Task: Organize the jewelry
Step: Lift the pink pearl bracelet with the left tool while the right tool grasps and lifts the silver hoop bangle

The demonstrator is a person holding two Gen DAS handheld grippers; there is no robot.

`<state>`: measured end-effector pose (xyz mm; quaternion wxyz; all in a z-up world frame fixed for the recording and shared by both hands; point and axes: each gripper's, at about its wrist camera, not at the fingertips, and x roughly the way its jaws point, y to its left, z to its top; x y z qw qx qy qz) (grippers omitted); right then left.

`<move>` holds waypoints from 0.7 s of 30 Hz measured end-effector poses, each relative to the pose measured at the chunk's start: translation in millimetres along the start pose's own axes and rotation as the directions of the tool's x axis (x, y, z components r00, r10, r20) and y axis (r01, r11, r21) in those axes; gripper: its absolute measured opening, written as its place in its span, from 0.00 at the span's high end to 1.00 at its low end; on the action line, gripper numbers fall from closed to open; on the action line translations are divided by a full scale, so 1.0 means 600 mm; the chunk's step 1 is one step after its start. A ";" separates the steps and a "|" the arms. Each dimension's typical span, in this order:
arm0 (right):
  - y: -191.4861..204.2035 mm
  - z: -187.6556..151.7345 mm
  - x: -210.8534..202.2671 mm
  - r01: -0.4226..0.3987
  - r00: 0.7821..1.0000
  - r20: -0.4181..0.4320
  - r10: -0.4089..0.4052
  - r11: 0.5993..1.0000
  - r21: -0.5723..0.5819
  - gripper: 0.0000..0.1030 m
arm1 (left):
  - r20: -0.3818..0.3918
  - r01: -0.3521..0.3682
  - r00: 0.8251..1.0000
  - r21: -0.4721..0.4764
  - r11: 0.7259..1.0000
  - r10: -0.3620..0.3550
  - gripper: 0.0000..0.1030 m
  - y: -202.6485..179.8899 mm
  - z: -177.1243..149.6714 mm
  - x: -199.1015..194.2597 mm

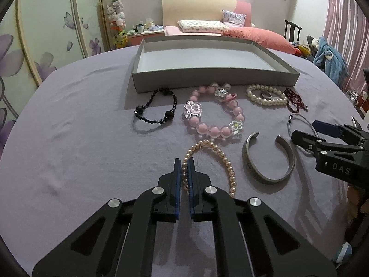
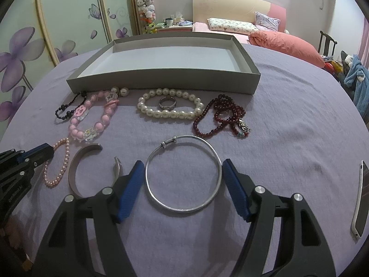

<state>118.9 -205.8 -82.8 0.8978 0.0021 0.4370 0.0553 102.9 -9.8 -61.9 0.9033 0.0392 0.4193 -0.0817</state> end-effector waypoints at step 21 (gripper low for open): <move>-0.010 -0.007 -0.067 -0.071 0.985 0.164 0.058 0.995 0.072 0.34 | 0.233 0.000 0.972 -0.055 0.998 0.013 0.94 0.012 0.021 -0.079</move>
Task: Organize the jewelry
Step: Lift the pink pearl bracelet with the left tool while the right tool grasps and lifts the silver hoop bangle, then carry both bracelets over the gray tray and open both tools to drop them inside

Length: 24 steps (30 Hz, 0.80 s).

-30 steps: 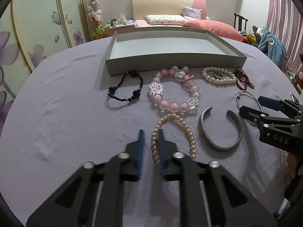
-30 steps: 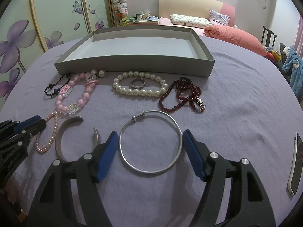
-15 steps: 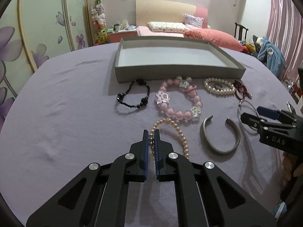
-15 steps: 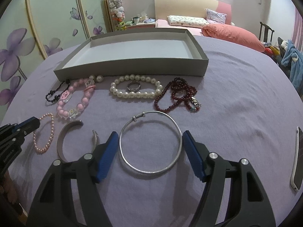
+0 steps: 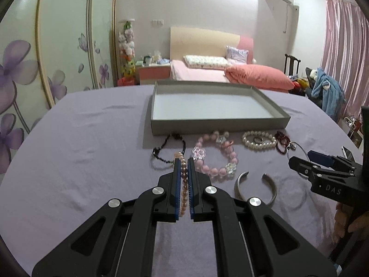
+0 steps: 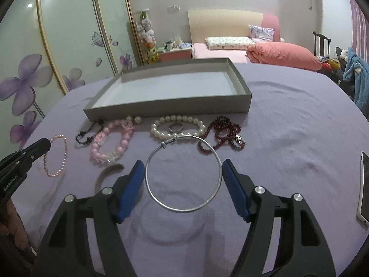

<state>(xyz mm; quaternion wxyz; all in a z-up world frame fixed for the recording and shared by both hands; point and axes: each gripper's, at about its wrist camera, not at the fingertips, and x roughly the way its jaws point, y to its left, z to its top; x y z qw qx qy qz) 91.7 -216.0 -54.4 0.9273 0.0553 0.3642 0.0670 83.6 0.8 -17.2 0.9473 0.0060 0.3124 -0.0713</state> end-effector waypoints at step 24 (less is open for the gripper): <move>0.046 0.087 -0.093 0.075 0.899 0.434 -0.062 0.997 -0.012 0.34 | 0.258 -0.071 0.965 0.049 0.996 0.057 0.94 -0.046 0.099 -0.028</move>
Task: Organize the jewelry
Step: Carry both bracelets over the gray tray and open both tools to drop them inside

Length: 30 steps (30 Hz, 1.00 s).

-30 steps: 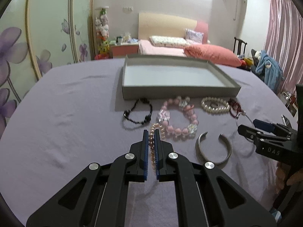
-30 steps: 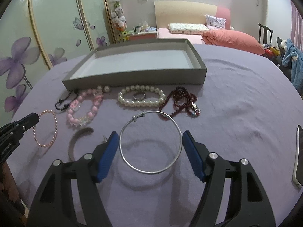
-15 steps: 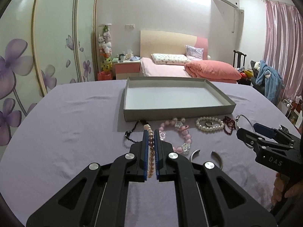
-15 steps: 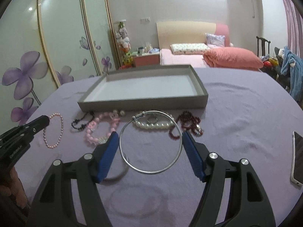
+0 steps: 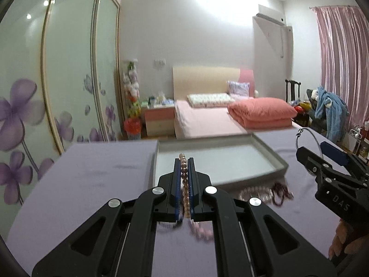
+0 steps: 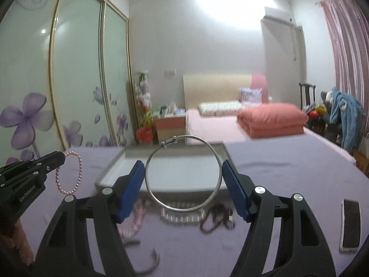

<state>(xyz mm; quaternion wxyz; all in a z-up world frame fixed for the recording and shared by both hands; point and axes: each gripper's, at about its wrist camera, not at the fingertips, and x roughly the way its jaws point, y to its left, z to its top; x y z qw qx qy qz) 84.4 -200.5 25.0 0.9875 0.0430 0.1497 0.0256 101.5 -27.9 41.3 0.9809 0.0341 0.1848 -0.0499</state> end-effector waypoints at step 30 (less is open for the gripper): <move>-0.019 0.027 0.362 0.038 0.959 -0.282 -0.037 0.999 -0.001 0.34 | -0.211 0.007 0.977 -0.038 0.999 -0.015 0.94 -0.015 0.015 0.287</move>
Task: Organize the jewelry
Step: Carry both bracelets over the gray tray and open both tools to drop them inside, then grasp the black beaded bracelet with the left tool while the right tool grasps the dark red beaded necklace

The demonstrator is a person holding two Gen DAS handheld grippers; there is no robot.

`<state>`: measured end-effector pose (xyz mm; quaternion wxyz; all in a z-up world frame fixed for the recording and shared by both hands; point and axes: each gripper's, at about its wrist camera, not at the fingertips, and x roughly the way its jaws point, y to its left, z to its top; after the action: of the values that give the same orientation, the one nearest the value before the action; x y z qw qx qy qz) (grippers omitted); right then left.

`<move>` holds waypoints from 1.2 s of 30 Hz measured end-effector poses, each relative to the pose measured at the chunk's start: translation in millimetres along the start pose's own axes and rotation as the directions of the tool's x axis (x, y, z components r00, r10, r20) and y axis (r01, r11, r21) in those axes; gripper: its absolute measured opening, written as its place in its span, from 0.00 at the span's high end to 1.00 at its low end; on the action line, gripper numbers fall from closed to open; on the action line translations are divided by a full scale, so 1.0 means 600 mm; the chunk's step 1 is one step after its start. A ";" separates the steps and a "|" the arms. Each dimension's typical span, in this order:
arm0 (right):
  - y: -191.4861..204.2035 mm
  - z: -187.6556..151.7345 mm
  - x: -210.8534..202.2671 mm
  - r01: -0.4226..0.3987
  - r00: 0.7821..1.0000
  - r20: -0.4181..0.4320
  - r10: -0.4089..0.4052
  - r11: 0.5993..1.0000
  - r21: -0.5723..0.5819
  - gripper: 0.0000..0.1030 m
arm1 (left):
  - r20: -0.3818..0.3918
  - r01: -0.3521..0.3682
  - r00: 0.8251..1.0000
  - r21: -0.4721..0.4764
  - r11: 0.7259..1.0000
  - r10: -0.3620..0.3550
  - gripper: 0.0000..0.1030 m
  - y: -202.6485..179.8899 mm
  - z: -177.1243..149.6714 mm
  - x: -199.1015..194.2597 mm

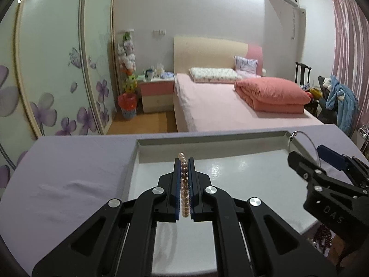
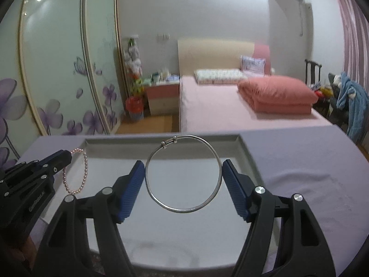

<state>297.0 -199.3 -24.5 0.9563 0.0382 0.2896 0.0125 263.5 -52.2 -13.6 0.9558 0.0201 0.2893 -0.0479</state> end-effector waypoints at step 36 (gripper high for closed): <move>-0.117 -0.146 -0.114 0.023 0.967 -0.254 -0.010 0.999 0.049 0.42 | -0.164 -0.040 0.986 -0.152 0.988 0.015 0.66 0.167 -0.114 -0.134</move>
<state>191.6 -266.4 -65.0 0.9102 0.0585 0.4099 0.0020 169.8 58.5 -24.7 0.9284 -0.0462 0.3686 -0.0105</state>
